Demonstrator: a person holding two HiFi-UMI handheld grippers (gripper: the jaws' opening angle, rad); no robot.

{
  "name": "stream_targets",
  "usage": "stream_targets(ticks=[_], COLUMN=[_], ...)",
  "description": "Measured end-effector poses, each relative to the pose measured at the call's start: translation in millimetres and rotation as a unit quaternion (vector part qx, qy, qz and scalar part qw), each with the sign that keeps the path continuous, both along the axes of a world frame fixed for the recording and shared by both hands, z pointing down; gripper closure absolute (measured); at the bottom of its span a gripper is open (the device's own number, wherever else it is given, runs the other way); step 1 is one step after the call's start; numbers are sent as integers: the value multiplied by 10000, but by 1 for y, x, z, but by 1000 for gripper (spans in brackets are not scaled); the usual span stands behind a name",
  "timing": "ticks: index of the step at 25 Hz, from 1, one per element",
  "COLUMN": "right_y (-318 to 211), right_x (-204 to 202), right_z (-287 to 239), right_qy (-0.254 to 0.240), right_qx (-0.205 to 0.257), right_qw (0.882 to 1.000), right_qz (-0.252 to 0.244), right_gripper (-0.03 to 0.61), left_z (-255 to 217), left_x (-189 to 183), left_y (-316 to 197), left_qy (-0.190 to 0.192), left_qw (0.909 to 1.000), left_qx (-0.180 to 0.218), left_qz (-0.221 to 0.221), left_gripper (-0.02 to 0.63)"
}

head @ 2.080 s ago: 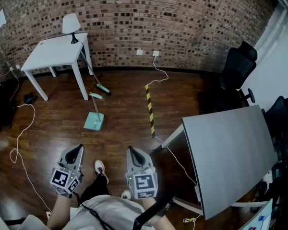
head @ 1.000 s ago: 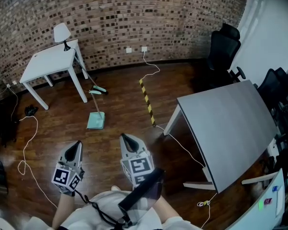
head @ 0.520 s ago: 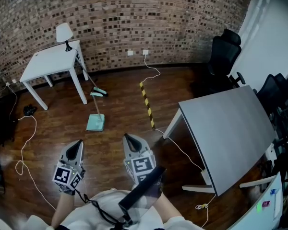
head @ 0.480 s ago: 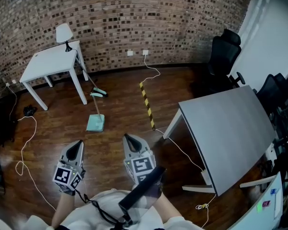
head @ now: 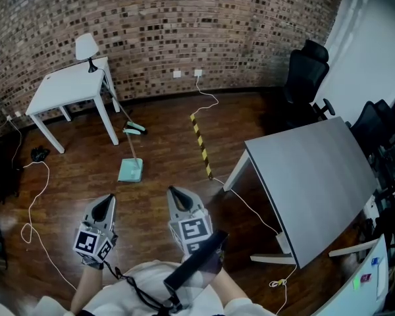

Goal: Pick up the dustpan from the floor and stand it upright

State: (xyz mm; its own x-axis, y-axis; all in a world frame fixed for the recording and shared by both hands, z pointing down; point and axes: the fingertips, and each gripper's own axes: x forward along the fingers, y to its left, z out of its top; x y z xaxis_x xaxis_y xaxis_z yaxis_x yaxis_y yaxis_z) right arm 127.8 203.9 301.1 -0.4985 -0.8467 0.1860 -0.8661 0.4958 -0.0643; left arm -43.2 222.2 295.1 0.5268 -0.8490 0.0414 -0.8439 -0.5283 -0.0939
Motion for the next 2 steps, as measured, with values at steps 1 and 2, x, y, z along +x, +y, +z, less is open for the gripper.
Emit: stream_targets(ticks=[1,2], right_y=[2,4], right_x=[0,0], right_z=[1,1], right_qy=[1,4], right_qx=[0,0], right_qw=[10000,10000], right_qz=[-2,-3], right_gripper=[600,600], left_z=[1,2], left_x=[0,1], left_y=[2,4], left_qy=[1,2], left_qw=[10000,10000], left_qx=[-1,-2], left_qz=[3,6], left_gripper=[623,623])
